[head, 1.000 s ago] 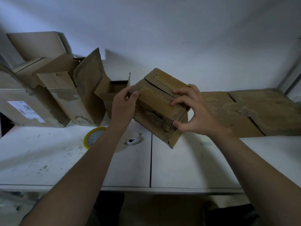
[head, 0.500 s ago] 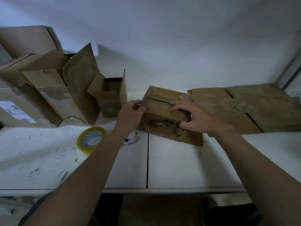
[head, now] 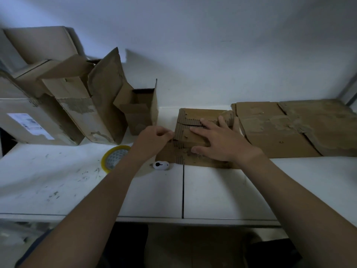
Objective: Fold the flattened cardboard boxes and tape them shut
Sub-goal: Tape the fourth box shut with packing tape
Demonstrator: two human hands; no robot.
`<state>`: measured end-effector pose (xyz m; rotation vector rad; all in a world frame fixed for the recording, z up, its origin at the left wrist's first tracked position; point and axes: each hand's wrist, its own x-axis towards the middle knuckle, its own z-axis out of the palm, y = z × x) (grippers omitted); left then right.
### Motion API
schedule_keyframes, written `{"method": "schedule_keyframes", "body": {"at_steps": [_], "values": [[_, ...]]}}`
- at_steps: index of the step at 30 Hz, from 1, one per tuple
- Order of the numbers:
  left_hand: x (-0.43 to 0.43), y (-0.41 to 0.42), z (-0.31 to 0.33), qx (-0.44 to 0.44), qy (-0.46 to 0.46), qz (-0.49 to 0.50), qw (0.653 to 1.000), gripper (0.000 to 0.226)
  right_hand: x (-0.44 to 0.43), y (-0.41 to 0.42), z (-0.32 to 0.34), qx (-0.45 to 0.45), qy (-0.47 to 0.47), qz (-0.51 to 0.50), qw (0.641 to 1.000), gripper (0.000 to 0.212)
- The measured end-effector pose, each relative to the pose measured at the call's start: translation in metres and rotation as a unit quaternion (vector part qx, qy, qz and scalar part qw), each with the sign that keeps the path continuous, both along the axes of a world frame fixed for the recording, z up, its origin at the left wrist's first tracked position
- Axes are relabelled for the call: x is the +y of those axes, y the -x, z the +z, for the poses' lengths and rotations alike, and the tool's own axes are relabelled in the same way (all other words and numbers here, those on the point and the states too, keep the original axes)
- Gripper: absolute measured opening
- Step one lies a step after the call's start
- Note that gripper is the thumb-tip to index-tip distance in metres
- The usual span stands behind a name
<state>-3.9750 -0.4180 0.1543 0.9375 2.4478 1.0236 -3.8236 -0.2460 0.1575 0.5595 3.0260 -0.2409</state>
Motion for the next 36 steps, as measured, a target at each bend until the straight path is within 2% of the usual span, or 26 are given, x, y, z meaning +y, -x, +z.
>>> {"method": "schedule_keyframes", "body": {"at_steps": [2,4,6,8,11,13,16,19,21,23,26,29,34,36], "values": [[-0.018,0.010,-0.001,0.085,0.064,0.042,0.993,0.025,-0.005,0.003,0.003,0.017,0.022,-0.013,1.000,0.068],[-0.039,0.021,-0.007,0.149,0.164,0.084,0.971,0.034,-0.010,0.005,0.004,0.041,0.044,-0.028,0.998,0.064],[-0.056,0.030,-0.015,0.149,0.266,0.102,0.947,0.053,-0.014,0.006,0.003,0.061,0.066,-0.040,0.995,0.060],[-0.068,0.035,-0.020,0.109,0.329,0.084,0.934,0.067,-0.015,0.007,0.002,0.074,0.081,-0.044,0.993,0.056],[-0.076,0.036,-0.025,0.096,0.324,0.031,0.941,0.063,-0.011,0.007,0.002,0.091,0.092,-0.043,0.991,0.050],[-0.079,0.035,-0.023,0.113,0.302,0.045,0.945,0.058,-0.009,0.007,0.001,0.099,0.094,-0.039,0.990,0.047],[-0.075,0.035,-0.010,0.116,0.208,0.078,0.968,0.049,-0.007,0.007,-0.002,0.099,0.105,-0.031,0.989,0.044],[-0.058,0.026,0.015,0.059,-0.028,0.073,0.995,0.041,-0.005,0.006,0.003,0.127,0.127,-0.029,0.983,0.041],[-0.041,0.012,0.035,-0.002,-0.188,0.054,0.981,0.040,-0.003,0.005,0.009,0.174,0.152,-0.021,0.973,0.042],[-0.023,-0.002,0.050,-0.029,-0.282,0.027,0.959,0.039,-0.001,0.003,0.013,0.207,0.188,-0.020,0.960,0.048],[0.002,-0.012,0.060,-0.011,-0.331,-0.002,0.944,0.037,0.003,0.000,0.016,0.273,0.218,-0.032,0.936,0.059],[0.024,-0.018,0.064,-0.015,-0.350,-0.009,0.937,0.032,0.005,-0.002,0.023,0.337,0.211,-0.013,0.917,0.061],[0.050,-0.028,0.070,-0.110,-0.398,-0.035,0.910,0.030,0.015,0.002,0.030,0.391,0.136,0.008,0.910,0.031],[0.055,-0.030,0.073,-0.132,-0.398,-0.027,0.908,0.029,0.019,-0.002,0.033,0.403,0.149,0.009,0.903,0.030]]}}
